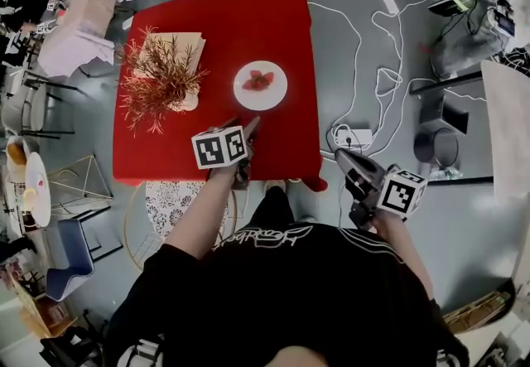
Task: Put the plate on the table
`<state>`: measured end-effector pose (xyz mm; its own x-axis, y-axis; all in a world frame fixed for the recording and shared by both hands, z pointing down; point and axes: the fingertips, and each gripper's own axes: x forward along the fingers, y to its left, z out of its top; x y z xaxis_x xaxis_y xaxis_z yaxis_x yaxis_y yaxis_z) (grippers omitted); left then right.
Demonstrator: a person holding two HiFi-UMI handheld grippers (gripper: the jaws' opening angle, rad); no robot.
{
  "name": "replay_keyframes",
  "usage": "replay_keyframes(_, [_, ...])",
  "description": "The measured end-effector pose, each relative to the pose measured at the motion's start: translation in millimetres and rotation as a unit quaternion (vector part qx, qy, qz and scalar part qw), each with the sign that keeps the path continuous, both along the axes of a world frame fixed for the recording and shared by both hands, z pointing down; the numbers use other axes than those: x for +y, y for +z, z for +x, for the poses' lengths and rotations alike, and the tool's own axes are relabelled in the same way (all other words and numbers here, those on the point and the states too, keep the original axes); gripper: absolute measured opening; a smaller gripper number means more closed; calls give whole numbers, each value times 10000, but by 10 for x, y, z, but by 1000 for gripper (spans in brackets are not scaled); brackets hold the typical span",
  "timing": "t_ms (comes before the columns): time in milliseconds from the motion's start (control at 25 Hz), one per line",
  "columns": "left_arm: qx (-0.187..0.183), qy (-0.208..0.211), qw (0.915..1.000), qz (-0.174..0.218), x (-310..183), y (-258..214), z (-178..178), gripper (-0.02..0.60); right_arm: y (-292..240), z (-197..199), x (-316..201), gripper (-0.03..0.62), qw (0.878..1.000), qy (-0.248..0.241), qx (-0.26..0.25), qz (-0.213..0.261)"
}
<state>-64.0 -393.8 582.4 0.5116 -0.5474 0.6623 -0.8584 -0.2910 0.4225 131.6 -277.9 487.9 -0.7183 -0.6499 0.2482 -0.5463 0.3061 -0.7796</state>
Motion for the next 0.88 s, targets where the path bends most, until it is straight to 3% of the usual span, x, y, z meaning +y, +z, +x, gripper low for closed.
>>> replay_keyframes(120, [915, 219, 9953, 244, 241, -491, 262, 57, -207, 72, 102, 8, 9997, -25, 8, 257])
replay_keyframes(200, [1560, 503, 9854, 450, 465, -885, 493, 10, -348, 119, 207, 8, 9992, -38, -49, 396])
replay_keyframes(360, [3061, 820, 9475, 427, 1119, -1459, 922, 8, -527, 123, 596, 8, 9976, -243, -111, 645])
replay_keyframes(480, [3651, 737, 9280, 141, 1599, -1624, 1079, 8, -611, 90, 874, 8, 9958, -437, -237, 767])
replay_keyframes(640, [4480, 458, 8929, -5, 2176, -1907, 1172, 8, -782, 36, 1231, 8, 9912, -825, -275, 997])
replay_keyframes(760, [4725, 379, 8804, 147, 2567, -2055, 1156, 8, -891, -29, 1533, 8, 9878, -1054, -581, 990])
replay_keyframes(880, [4928, 239, 8695, 231, 2871, -2127, 1128, 8, -968, -80, 1750, 8, 9837, -1262, -532, 1169])
